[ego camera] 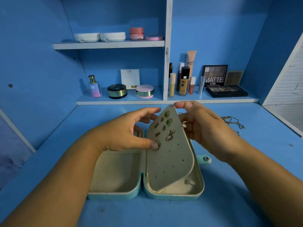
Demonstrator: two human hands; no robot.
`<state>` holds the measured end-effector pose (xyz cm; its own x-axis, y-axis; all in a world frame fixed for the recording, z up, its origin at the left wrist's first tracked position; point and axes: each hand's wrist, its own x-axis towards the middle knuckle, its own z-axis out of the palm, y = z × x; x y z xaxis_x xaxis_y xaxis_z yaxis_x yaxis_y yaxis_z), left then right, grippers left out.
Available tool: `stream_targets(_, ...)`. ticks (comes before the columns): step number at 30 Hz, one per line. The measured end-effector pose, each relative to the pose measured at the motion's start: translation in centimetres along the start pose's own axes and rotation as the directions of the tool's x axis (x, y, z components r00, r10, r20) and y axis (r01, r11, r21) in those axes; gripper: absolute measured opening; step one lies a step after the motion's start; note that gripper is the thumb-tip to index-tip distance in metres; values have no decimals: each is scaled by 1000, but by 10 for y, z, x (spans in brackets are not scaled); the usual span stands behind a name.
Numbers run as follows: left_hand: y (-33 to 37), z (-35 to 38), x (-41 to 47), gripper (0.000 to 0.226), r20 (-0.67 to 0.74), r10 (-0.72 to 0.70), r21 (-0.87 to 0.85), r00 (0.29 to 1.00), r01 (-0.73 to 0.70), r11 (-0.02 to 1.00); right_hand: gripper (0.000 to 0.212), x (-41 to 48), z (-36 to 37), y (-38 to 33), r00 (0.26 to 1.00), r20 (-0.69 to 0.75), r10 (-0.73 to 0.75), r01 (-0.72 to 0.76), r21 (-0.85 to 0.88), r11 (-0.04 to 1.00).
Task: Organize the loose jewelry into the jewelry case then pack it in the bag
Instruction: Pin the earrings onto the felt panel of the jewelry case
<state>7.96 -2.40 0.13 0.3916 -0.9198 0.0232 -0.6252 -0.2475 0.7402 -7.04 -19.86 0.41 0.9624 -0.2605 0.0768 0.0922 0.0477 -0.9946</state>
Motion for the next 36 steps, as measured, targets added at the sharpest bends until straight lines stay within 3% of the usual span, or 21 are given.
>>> stream_targets(5, -1, 2, -2, 90, 31, -73, 120, 997, 69, 990, 52, 4, -16, 2, 995, 45, 84, -63, -347, 936)
stream_targets(8, -4, 3, -1, 89, 44, -100, 207, 994, 89, 974, 43, 8, -25, 2, 996, 42, 85, -35, -673, 739)
stream_targets(10, -6, 5, -1, 88, 47, -115, 225, 992, 102, 969, 34, 8, -27, 3, 995, 47, 90, -19, -784, 621)
stream_targets(19, 5, 6, -1, 88, 124, -198, 409, 972, 132, 903, 38, 12, -37, 15, 990, 134, 40, 96, -860, 501)
stream_targets(23, 3, 16, -10, 91, 16, -135, 444, 991, 114, 889, 42, 13, -42, 16, 983, 184, 20, 155, -875, 458)
stream_targets(27, 3, 26, -15, 92, -19, -124, 515, 992, 116, 850, 29, 22, -56, 22, 987, 65, -144, 121, -895, 429)
stream_targets(31, 3, 27, -19, 101, -21, -156, 596, 988, 138, 791, 24, 32, -77, 30, 960, -120, -254, -24, -936, 351)
stream_targets(34, 4, 28, -19, 99, -29, -157, 614, 987, 141, 777, 23, 36, -84, 33, 965, -117, -235, -45, -955, 292)
stream_targets(36, 2, 28, -18, 100, -28, -147, 628, 989, 132, 767, 21, 38, -78, 34, 964, -80, -255, 3, -952, 307)
